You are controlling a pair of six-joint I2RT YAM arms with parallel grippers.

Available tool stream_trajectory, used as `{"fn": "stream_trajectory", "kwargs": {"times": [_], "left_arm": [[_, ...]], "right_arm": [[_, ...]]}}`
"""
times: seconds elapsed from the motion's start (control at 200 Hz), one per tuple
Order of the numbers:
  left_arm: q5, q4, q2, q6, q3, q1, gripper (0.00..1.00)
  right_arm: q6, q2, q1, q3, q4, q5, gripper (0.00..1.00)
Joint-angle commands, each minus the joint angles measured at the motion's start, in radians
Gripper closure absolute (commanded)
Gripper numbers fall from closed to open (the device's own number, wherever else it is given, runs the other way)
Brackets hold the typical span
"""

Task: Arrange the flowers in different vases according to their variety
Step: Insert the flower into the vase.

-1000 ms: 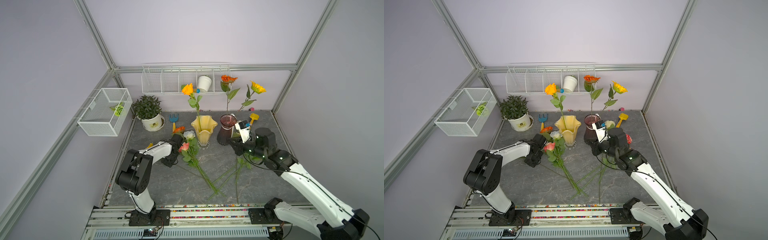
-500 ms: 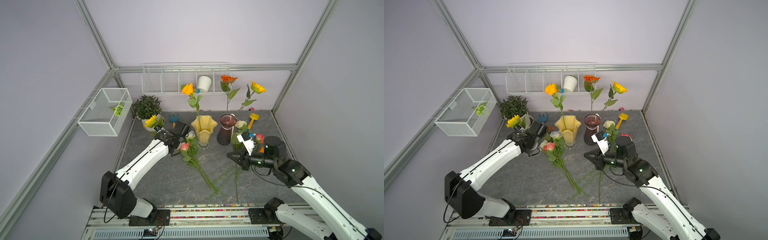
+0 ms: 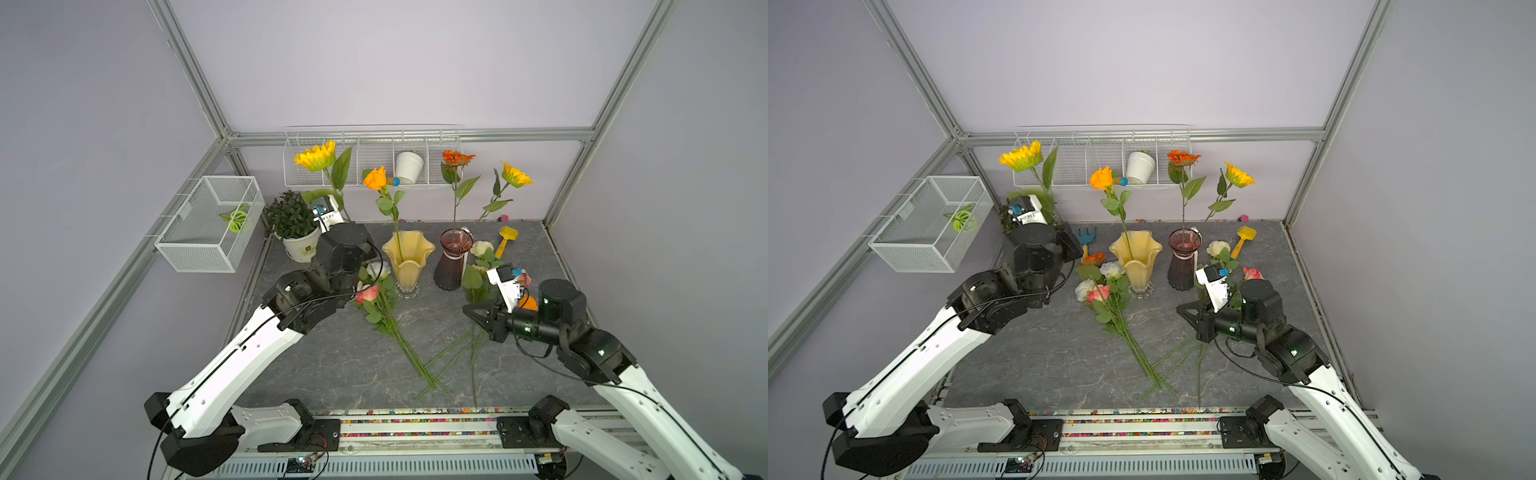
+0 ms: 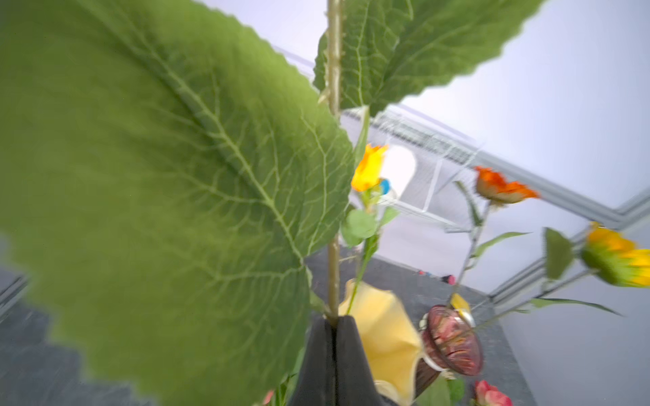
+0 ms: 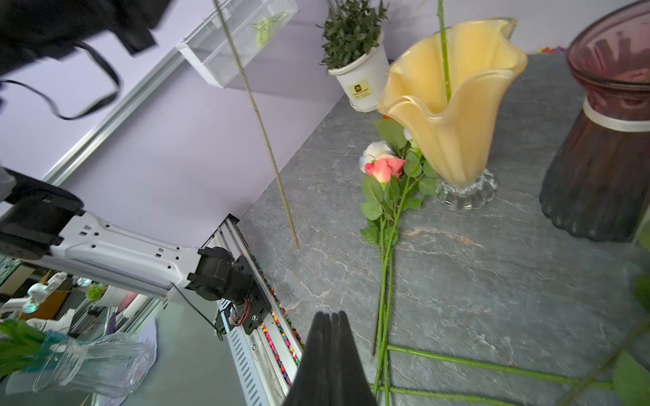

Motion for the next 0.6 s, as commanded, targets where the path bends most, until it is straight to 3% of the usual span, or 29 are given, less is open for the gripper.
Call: {"fn": "stream_trajectory", "kwargs": {"times": [0.0,0.285,0.6], "left_arm": [[0.072,0.269,-0.008,0.263,0.021,-0.006,1.0],[0.129,0.699,0.139,0.573,-0.002,0.006,1.0],[0.178,0.873,0.327,0.581,0.075,0.119,1.0]], "right_arm": [[0.058,-0.032,0.006,-0.047,-0.016,0.098,1.0],[0.232,0.024,0.006,-0.064,-0.21,0.364,1.0],[0.266,0.077,0.006,-0.114,-0.142,0.381,1.0]]}}
